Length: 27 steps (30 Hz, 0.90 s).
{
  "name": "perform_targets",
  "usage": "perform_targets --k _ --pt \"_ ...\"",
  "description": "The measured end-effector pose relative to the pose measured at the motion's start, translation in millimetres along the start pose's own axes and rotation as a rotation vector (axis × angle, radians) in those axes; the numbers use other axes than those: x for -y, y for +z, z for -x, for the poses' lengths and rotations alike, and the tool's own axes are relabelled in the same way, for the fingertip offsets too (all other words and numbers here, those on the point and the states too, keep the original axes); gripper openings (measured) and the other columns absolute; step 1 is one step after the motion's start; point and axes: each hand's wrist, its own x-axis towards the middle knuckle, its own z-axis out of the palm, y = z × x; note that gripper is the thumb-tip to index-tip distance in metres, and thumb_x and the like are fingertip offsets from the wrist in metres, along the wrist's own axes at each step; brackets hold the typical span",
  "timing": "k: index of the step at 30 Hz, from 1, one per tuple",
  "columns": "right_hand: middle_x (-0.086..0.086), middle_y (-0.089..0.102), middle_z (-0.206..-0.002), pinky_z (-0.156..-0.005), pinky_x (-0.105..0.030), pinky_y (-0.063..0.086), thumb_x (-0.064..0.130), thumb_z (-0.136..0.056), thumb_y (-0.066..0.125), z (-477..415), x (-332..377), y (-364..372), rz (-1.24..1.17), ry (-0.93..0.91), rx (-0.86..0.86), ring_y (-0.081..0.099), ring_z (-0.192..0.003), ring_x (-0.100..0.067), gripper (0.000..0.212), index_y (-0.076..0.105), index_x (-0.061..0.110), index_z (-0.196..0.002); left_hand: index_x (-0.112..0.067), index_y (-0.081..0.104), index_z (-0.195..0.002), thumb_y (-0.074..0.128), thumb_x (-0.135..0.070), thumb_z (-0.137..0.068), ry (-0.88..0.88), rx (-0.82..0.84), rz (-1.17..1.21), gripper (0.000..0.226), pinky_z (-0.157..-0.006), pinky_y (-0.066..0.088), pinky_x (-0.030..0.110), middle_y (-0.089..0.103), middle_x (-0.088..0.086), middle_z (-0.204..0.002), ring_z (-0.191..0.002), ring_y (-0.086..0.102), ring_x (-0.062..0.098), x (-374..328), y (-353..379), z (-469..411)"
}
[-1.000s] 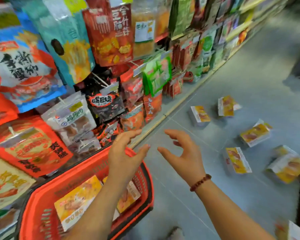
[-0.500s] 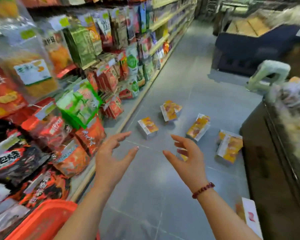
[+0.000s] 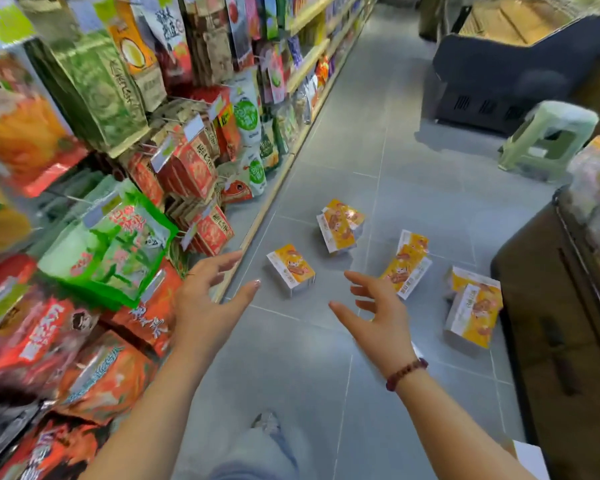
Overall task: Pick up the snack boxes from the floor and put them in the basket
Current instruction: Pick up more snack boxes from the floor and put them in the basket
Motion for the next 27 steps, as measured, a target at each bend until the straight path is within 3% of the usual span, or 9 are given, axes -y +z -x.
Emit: perform_targets --k 3,8,11,14,18,20,22,27 --pt "0.012 0.058 -0.108 -0.083 -0.019 0.049 0.02 -0.074 0.078 -49 -7 16 -0.021 0.086 -0.023 0.056 -0.1 0.002 0.046 0.056 0.038 -0.109 -0.039 0.06 -0.105 0.08 -0.019 -0.07 -0.004 0.061 -0.017 0.045 -0.083 0.044 0.012 0.061 -0.012 -0.106 -0.096 0.056 -0.004 16 9 -60" --pt "0.008 0.058 -0.11 -0.078 -0.015 0.046 0.022 -0.073 0.079 -119 -33 32 -0.011 0.202 -0.041 0.056 -0.101 0.0 0.05 0.052 0.045 -0.108 -0.025 0.062 -0.111 0.073 -0.031 -0.069 -0.033 0.134 -0.05 0.044 -0.085 0.046 0.021 0.061 -0.002 -0.106 -0.093 0.055 0.004 51 39 -160" --pt "0.007 0.057 -0.11 -0.078 -0.015 0.047 0.022 -0.073 0.078 -169 -60 42 -0.009 0.28 -0.011 0.056 -0.1 -0.001 0.049 0.054 0.04 -0.111 -0.02 0.064 -0.111 0.077 -0.026 -0.069 -0.069 0.147 -0.047 0.044 -0.084 0.046 0.015 0.063 0.001 -0.107 -0.093 0.055 -0.003 76 74 -213" --pt "0.003 0.059 -0.11 -0.078 -0.013 0.045 0.017 -0.075 0.077 -234 -102 61 0.0 0.347 0.015 0.057 -0.099 -0.002 0.048 0.054 0.034 -0.114 -0.03 0.061 -0.108 0.073 -0.033 -0.068 -0.072 0.199 -0.065 0.042 -0.082 0.045 0.013 0.063 -0.003 -0.104 -0.096 0.059 0.008 112 126 -270" --pt "0.003 0.056 -0.111 -0.078 -0.012 0.045 0.015 -0.074 0.077 -330 -181 96 0.064 0.385 0.116 0.056 -0.096 -0.002 0.052 0.051 0.036 -0.115 -0.033 0.06 -0.107 0.071 -0.034 -0.066 -0.153 0.304 -0.143 0.042 -0.084 0.046 0.024 0.06 -0.006 -0.103 -0.097 0.058 0.015 181 209 -361" --pt "0.007 0.051 -0.108 -0.083 -0.021 0.048 0.015 -0.074 0.076 -371 -219 111 0.133 0.374 0.202 0.056 -0.095 -0.006 0.054 0.051 0.034 -0.118 -0.031 0.062 -0.106 0.07 -0.038 -0.064 -0.192 0.353 -0.196 0.043 -0.084 0.047 0.03 0.061 -0.004 -0.101 -0.096 0.058 0.017 223 248 -396" --pt "0.008 0.047 -0.11 -0.09 -0.032 0.048 0.014 -0.077 0.073 -408 -259 128 0.186 0.347 0.284 0.055 -0.1 -0.013 0.052 0.053 0.027 -0.123 -0.025 0.065 -0.106 0.071 -0.038 -0.065 -0.189 0.437 -0.249 0.043 -0.082 0.045 0.026 0.063 -0.001 -0.1 -0.094 0.059 0.017 270 281 -423" --pt "0.008 0.04 -0.118 -0.091 -0.015 0.033 0.017 -0.081 0.068 -461 -361 179 0.275 0.445 0.409 0.048 -0.11 -0.013 0.055 0.048 0.024 -0.132 -0.021 0.064 -0.11 0.078 -0.022 -0.071 -0.212 0.637 -0.406 0.041 -0.085 0.032 0.014 0.058 -0.001 -0.109 -0.102 0.052 0.012 399 337 -445"
